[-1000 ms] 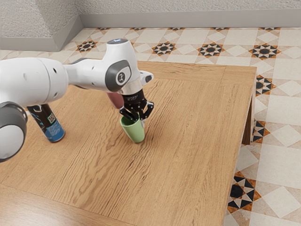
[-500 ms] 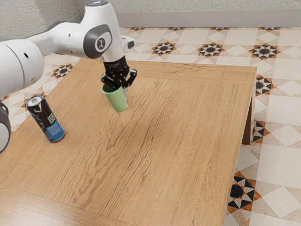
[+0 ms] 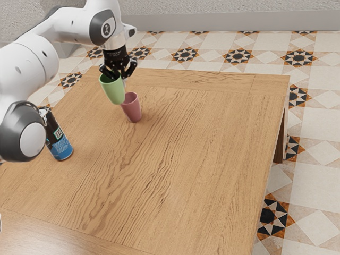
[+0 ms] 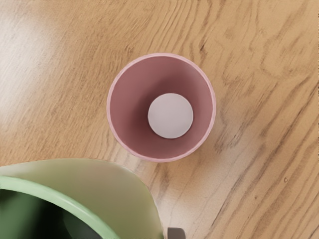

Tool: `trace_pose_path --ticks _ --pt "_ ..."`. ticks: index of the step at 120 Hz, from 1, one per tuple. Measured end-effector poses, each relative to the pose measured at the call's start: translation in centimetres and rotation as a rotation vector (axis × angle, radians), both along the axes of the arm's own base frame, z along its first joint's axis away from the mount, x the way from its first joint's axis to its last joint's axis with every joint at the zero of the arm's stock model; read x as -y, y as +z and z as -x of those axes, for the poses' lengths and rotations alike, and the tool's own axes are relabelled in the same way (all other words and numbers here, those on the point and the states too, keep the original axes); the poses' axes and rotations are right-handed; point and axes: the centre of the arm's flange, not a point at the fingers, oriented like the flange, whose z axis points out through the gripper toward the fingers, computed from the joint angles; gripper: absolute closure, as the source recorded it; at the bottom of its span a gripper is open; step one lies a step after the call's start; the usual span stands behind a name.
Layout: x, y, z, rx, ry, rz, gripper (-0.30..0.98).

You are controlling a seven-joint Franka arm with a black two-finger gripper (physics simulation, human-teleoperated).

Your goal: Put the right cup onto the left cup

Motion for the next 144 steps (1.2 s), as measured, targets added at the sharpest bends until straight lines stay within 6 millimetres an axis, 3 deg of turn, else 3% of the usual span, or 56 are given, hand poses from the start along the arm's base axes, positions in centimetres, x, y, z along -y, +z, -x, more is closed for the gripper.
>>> trace_pose_path --ticks 25,66,101,144 --pt "0.8 -0.5 -2.9 0.016 -0.034 0.005 0.78" --pt "-1.3 -0.9 -5.2 0.035 -0.030 -0.004 0.78" --pt "-1.7 -3.0 -5.5 -0.012 -0.036 0.000 0.78" --pt "-0.8 -3.4 -5.5 -0.026 -0.060 0.018 0.78"
